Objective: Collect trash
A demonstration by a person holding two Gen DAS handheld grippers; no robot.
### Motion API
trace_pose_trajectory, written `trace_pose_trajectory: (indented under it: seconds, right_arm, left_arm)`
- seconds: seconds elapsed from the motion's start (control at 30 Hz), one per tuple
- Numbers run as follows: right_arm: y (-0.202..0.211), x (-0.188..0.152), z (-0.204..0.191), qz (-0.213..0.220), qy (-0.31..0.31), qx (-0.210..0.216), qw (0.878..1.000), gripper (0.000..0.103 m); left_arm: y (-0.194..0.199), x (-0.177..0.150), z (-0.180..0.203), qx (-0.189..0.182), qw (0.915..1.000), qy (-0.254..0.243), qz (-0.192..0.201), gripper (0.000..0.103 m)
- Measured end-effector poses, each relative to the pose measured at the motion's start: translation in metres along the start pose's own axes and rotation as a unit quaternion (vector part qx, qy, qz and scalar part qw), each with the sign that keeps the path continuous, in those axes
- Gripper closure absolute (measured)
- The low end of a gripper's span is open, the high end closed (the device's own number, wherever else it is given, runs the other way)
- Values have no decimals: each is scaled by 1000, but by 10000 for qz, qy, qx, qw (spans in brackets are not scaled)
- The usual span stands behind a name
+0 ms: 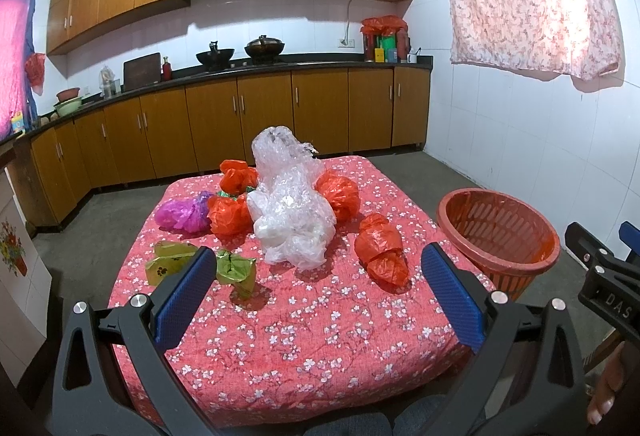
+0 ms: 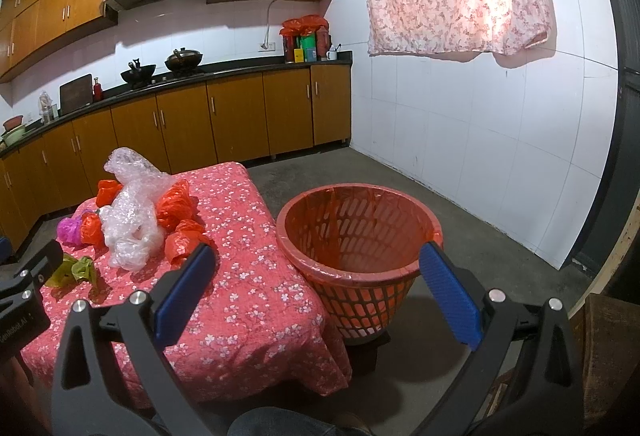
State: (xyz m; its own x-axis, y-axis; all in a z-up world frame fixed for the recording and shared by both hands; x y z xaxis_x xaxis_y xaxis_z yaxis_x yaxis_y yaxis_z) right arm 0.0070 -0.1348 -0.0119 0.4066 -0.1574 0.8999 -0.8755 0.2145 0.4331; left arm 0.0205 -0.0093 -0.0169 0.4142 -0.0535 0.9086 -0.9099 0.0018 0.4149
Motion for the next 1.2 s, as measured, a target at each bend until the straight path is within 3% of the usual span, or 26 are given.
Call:
trace_pose_trajectory:
  seconds: [0.23,0.47,0.67,0.9,1.03,1.2]
  right_arm:
    - [-3,-2,-1,-28,26,53,10000,4]
    - [-23,-8,-10,-298,166,401,9986,4]
    - [-64,-13,-42,-582,368,866,9939,4]
    - [-121,-16,-91,-905,469,1377,9852,13]
    - [-151,-21,-116,-1108,455,1570,9803,13]
    - [-181,-32,-139,-1329,659,1497,9775,13]
  left_arm:
    - [-11,-16,-4,31,10000,14,-39,2]
    - [-24,-24,-30,350,9987,104,-346,2]
    - [-44,-38,-82,848,9933,417,-660,2]
    - [-66,-40,-123,1243,9868,663,-803,2]
    - [-79,-35,-130,1295,9862,681,-774,2]
    - [-96,-31,-133,1201,9866,745,-820,2]
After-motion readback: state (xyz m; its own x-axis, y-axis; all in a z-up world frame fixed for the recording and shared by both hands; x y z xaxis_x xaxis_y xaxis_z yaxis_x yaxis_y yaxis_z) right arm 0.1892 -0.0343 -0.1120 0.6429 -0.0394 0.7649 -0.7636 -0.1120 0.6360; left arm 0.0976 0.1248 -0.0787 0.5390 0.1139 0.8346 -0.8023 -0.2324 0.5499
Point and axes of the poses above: each gripper's, at about its wrist camera, not at the fingertips, and y roughly against the way its jaws point, z to its right, x to its top, the point moved 3 cm from there along -y, roughly the way its jaws point
